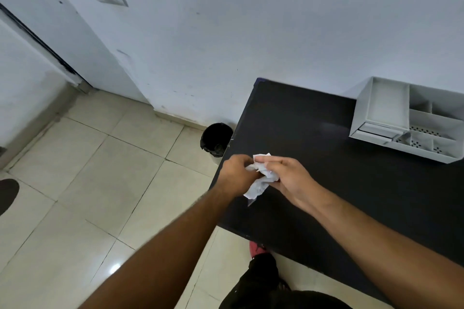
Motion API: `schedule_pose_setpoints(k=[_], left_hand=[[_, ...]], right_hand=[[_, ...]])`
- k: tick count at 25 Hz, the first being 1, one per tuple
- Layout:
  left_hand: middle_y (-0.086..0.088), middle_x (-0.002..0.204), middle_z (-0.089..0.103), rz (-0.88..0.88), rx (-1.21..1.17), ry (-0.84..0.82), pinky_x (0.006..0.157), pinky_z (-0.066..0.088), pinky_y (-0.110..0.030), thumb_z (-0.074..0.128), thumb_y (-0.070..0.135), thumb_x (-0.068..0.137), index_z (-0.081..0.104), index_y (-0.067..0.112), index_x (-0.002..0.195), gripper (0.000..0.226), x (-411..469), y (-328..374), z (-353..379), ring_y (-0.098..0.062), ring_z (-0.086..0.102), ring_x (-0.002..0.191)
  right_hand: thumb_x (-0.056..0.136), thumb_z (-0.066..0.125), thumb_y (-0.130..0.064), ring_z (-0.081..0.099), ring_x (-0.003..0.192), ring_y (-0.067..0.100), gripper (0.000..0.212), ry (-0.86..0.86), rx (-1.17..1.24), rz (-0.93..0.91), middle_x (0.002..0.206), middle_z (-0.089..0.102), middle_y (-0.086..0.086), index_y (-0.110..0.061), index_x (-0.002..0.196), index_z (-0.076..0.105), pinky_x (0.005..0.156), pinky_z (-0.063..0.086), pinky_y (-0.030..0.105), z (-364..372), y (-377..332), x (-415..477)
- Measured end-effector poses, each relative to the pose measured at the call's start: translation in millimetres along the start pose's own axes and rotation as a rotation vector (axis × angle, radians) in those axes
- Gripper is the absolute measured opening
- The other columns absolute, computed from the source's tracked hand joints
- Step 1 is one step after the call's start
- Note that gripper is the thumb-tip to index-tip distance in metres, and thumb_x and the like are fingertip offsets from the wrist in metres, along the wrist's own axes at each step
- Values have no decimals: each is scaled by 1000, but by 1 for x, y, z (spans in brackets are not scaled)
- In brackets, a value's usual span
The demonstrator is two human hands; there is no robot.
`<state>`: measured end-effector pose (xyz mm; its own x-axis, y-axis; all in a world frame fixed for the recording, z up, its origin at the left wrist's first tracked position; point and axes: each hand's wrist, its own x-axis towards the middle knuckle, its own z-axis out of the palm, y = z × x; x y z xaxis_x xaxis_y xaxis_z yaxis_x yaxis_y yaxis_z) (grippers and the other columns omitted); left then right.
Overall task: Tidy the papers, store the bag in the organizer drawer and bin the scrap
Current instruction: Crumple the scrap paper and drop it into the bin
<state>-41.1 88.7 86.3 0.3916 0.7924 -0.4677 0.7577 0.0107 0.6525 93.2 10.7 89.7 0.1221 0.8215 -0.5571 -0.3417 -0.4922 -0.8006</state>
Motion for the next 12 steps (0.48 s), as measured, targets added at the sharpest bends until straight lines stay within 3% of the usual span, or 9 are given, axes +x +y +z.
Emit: schedule_pose_setpoints(k=[3, 6, 10, 12], left_hand=[[3, 107, 73, 6, -152, 35, 85, 60, -32, 77, 32, 88, 71, 16, 116, 32, -38, 3, -5, -15, 71, 94], [-4, 118, 72, -105, -531, -111, 96, 57, -43, 75, 15, 90, 65, 11, 126, 38, -81, -6, -8, -22, 71, 106], [-9, 123, 71, -53, -662, -235, 98, 56, -47, 75, -2, 86, 64, 15, 126, 44, -129, -30, -14, -30, 67, 115], [-11, 116, 72, -73, -653, -157, 82, 62, -37, 72, -1, 89, 59, 15, 126, 42, -156, -47, -16, -26, 72, 102]], right_hand=[[92, 66, -5, 62, 119, 14, 50, 40, -287, -196, 133, 64, -2, -39, 128, 63, 98, 56, 40, 3, 2, -28], [86, 75, -11, 56, 118, 11, 72, 98, -545, -273, 129, 57, -8, -37, 145, 43, 98, 55, 41, 9, 0, -62], [88, 74, -24, 65, 107, 14, 40, 131, -826, -374, 118, 68, -1, -20, 126, 64, 92, 59, 38, 26, 17, -92], [88, 74, -26, 65, 96, 11, 32, 116, -905, -418, 108, 65, -3, -22, 119, 68, 84, 58, 29, 46, 32, -105]])
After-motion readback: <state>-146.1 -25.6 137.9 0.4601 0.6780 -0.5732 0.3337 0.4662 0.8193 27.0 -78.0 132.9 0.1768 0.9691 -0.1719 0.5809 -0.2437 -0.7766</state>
